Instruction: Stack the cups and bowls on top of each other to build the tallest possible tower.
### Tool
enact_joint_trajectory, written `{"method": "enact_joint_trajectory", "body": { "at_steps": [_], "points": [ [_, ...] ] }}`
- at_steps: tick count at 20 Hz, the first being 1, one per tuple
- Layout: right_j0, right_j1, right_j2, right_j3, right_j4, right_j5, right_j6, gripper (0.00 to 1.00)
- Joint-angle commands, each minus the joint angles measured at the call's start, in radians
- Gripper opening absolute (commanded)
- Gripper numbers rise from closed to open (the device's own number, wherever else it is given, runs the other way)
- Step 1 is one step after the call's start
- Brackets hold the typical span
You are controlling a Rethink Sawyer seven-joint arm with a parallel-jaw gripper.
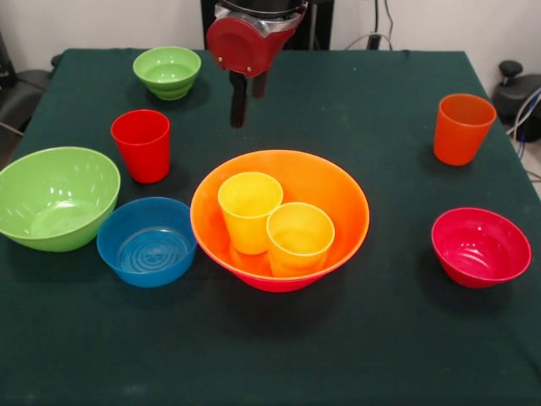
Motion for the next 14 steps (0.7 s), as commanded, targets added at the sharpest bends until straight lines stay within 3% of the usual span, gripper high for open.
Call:
{"method": "enact_joint_trajectory", "body": {
  "at_steps": [1,14],
  "points": [
    [0.005,0.033,0.169,0.016,-0.046,0.044,-0.104,1.00],
    [0.008,0.045,0.167,-0.037,-0.020,0.108,-0.018,1.00]
  ]
}}
